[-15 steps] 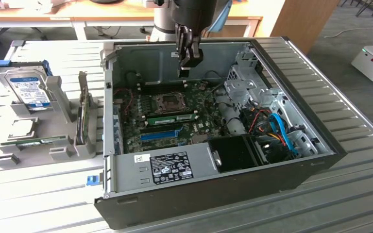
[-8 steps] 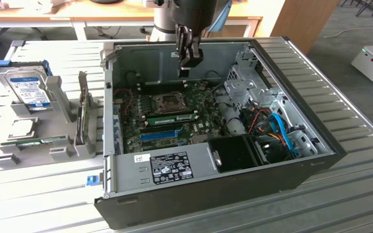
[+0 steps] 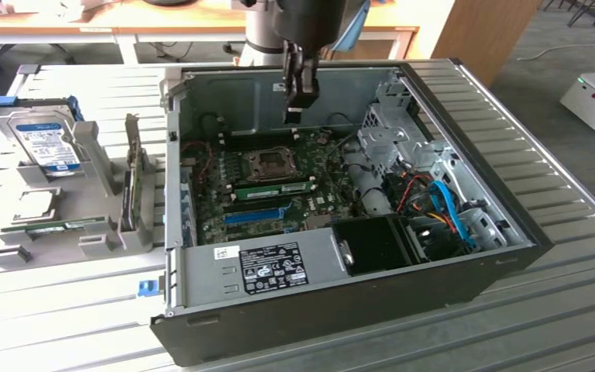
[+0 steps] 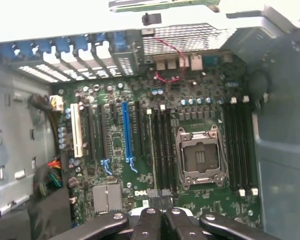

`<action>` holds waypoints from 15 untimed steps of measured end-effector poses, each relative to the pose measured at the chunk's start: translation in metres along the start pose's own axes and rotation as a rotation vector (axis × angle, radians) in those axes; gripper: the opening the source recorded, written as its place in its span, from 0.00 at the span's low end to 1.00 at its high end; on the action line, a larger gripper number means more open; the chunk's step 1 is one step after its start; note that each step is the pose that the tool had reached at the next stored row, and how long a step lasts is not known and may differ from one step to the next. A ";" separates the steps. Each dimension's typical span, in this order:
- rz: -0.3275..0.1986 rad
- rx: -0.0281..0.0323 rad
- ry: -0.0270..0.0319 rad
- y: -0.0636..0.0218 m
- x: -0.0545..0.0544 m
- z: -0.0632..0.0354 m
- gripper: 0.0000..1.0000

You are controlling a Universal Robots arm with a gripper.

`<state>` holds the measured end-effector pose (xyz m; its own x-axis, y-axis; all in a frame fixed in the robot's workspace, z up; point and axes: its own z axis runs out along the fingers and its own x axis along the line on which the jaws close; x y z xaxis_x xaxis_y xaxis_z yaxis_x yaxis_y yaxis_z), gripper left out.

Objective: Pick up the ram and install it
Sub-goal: 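Press down the ram until it locks into place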

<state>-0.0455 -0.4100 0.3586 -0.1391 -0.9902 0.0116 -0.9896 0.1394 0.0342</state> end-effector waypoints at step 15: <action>0.272 -0.0031 -0.0093 -0.0001 0.000 0.0026 0.11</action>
<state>-0.0455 -0.4100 0.3560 -0.3999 -0.9165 0.0116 -0.9159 0.4000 0.0342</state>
